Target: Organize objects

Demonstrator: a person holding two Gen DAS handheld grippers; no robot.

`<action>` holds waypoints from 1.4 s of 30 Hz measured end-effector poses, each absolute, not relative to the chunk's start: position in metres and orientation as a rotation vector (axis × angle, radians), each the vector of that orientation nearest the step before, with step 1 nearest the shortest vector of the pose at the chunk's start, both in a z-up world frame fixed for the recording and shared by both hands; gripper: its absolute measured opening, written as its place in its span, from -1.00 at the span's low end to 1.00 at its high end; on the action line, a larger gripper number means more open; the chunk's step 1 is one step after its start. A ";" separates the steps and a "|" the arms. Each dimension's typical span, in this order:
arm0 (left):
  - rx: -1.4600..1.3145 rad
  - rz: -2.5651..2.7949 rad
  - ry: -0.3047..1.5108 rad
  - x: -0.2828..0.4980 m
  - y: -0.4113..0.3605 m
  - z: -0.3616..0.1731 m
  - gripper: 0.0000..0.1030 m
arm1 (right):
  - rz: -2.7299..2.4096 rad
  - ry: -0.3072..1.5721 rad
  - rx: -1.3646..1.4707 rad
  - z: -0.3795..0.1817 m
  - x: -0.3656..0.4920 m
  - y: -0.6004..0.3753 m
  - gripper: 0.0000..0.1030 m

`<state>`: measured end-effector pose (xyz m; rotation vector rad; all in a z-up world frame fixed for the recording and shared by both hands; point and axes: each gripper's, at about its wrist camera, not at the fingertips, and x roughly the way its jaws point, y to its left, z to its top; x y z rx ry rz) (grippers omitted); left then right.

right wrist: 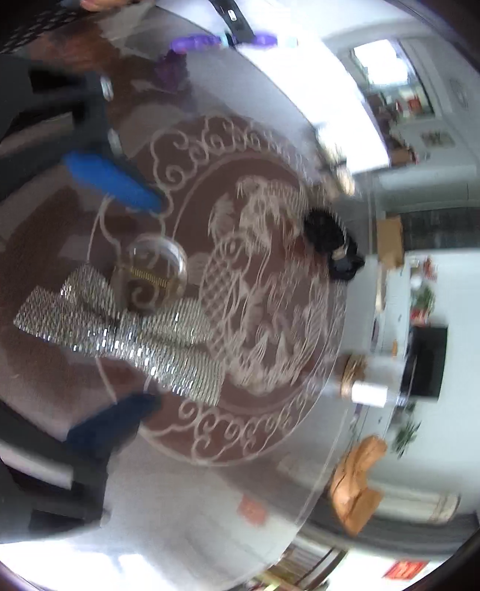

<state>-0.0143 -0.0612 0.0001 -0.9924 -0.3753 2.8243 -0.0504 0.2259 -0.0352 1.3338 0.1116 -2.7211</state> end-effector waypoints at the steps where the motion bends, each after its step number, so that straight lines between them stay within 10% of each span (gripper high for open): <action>1: -0.980 2.824 -0.383 -0.012 -0.062 0.002 -0.66 | -2.725 0.075 1.371 -0.037 -0.051 0.229 -0.03; 16: -0.559 2.932 -0.704 0.056 -0.166 0.112 -0.67 | -2.529 -0.017 0.946 0.092 -0.056 0.107 -0.05; 28: -1.292 3.004 -0.788 -0.008 -0.314 0.066 -0.65 | -2.110 0.193 0.924 0.105 -0.098 -0.155 0.03; 31: -1.471 2.964 -0.792 -0.018 -0.321 0.047 -0.18 | -2.057 0.228 1.047 0.074 -0.108 -0.184 0.51; 32: -1.485 2.967 -0.788 -0.017 -0.321 0.045 0.30 | -2.056 0.217 1.069 0.068 -0.110 -0.186 0.53; 42: -1.147 3.142 -0.667 0.023 -0.270 0.073 0.44 | -2.274 0.118 0.906 0.059 -0.079 -0.068 0.95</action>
